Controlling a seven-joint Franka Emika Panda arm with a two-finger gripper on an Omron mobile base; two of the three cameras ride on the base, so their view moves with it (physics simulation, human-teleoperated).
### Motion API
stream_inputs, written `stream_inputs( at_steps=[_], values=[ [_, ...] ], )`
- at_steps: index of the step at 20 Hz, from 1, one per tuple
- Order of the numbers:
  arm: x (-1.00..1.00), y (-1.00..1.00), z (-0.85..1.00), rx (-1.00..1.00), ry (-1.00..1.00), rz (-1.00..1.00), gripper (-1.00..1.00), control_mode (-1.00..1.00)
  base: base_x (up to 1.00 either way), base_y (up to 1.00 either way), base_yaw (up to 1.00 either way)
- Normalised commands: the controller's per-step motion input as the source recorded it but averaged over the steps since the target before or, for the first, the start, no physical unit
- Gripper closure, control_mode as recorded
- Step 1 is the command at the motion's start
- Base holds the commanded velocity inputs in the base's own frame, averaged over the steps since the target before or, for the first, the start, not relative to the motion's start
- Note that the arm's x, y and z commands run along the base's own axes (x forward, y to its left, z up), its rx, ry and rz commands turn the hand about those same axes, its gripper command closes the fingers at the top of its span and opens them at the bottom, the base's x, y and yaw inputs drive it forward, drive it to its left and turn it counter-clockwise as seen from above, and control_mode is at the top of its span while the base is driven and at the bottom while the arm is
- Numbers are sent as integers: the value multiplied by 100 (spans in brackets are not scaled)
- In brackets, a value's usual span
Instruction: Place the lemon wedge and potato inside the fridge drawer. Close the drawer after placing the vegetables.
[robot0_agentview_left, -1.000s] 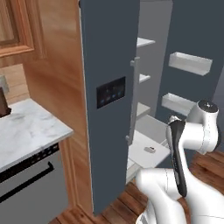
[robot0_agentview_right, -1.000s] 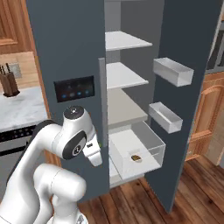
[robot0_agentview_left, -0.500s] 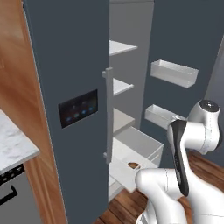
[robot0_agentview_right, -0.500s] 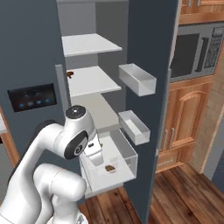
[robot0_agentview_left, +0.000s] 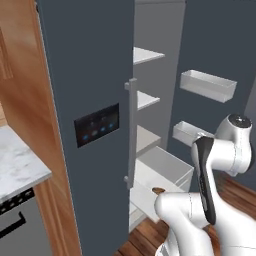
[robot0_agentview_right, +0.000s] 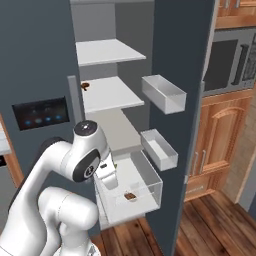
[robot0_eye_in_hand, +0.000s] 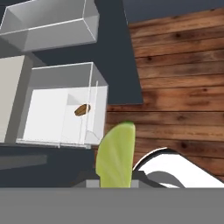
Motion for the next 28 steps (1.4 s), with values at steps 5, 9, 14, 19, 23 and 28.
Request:
stream_inputs(
  at_steps=[5, 9, 14, 19, 23, 28],
  values=[
    [0, 0, 0, 0, 0, 0, 100, 100, 52, 32, 0],
    [0, 0, 0, 0, 0, 0, 100, 100, 7, 8, 0],
    [0, 0, 0, 0, 0, 0, 100, 100, 11, 0, 0],
    [28, -1, -34, 0, 0, 3, 100, -100, 11, 0, 0],
    [81, 0, -98, -6, 0, 9, 100, -100, 0, 0, 0],
    [74, -22, -88, -2, 0, 19, 100, -100, 0, 0, 0]
  ],
)
